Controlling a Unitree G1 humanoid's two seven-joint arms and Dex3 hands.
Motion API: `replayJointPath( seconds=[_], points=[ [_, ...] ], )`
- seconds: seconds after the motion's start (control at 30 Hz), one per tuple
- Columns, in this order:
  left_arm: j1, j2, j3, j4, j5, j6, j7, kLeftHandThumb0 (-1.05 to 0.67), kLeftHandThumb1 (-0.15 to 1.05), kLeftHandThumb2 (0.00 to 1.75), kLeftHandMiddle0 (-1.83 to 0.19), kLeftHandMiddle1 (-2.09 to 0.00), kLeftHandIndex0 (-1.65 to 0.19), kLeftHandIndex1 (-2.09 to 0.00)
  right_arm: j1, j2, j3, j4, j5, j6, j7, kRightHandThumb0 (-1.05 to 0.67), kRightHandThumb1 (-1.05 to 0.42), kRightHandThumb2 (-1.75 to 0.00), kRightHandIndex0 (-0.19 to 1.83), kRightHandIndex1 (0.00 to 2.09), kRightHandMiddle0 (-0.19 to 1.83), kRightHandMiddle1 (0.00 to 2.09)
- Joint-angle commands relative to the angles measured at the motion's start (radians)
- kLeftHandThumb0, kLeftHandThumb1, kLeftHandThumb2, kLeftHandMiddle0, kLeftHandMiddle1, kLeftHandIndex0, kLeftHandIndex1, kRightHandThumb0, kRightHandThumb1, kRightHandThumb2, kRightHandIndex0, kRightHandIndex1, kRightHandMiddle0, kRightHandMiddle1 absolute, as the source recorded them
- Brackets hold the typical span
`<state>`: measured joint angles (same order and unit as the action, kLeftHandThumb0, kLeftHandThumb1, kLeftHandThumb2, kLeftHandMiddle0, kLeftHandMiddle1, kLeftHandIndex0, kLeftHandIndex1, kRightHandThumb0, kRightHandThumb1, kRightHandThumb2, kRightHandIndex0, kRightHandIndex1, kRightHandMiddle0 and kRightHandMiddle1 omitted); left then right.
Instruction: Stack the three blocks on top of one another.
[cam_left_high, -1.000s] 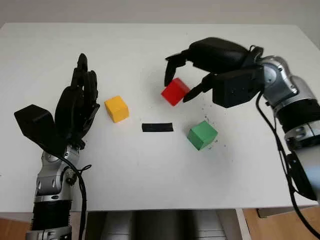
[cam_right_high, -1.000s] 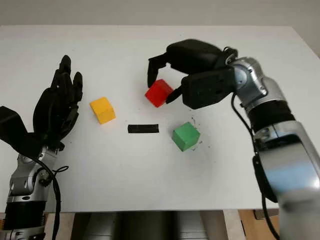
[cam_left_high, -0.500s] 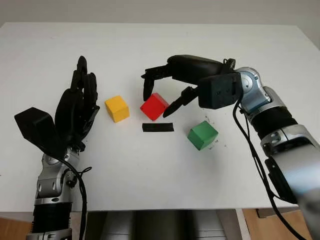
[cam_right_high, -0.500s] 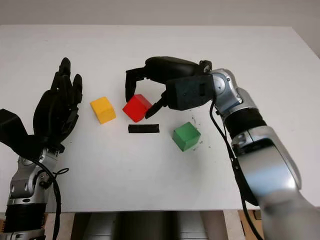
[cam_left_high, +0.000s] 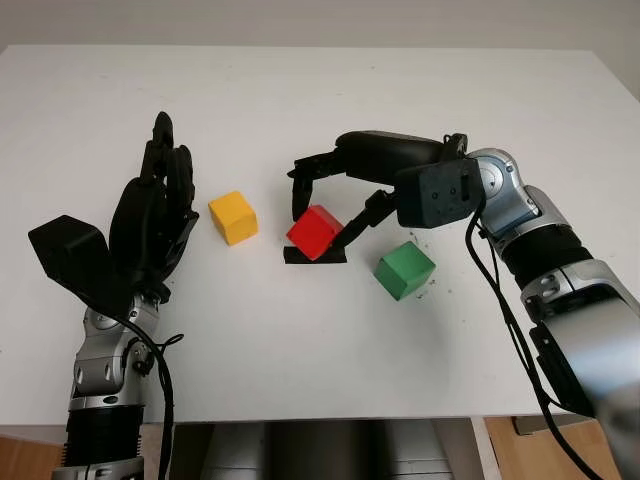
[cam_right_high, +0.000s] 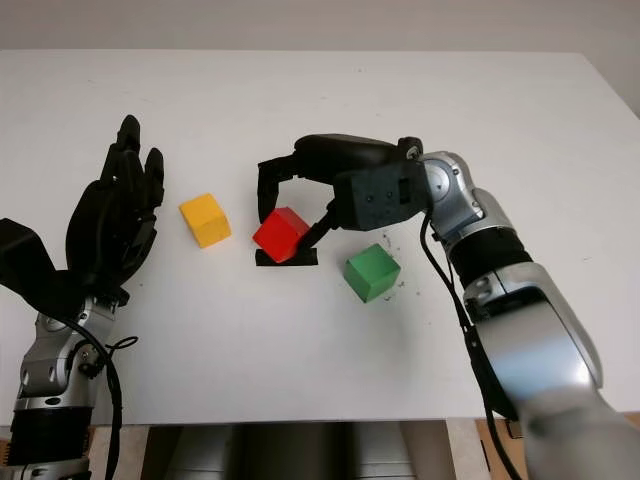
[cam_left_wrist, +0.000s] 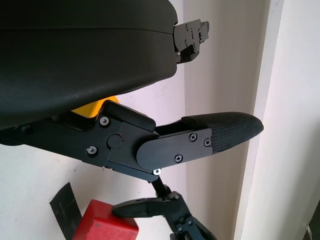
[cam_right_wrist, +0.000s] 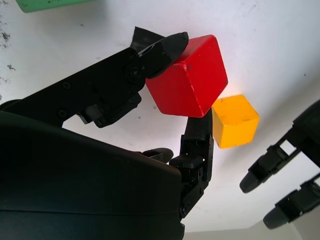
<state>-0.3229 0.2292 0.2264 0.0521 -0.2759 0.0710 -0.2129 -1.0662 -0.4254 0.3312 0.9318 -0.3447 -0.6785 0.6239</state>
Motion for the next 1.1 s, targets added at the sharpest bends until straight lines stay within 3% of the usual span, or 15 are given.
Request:
replayJointPath(
  seconds=[0.0,0.53,1.07],
  points=[
    [-0.004,0.005,0.0,-0.015,-0.002,-0.002,-0.006,-0.8,1.05,0.63,0.19,0.0,0.19,0.0,0.009,0.004,0.002,-0.009,-0.003,-0.016,-0.01,-0.43,-0.89,-0.05,0.39,0.06,0.5,1.47],
    [0.006,0.004,0.0,-0.021,0.001,0.002,-0.003,-0.8,1.05,0.63,0.19,0.0,0.19,0.0,0.029,0.026,0.035,0.082,-0.061,-0.045,-0.073,-0.42,-0.89,-0.06,0.34,0.03,0.49,1.42],
    [0.001,0.008,0.0,-0.012,0.005,-0.004,-0.011,-0.8,1.05,0.64,0.19,0.0,0.19,0.0,0.021,-0.009,0.092,0.091,-0.233,-0.065,-0.321,-0.44,-0.9,-0.05,0.32,0.04,0.47,1.4]
  ],
)
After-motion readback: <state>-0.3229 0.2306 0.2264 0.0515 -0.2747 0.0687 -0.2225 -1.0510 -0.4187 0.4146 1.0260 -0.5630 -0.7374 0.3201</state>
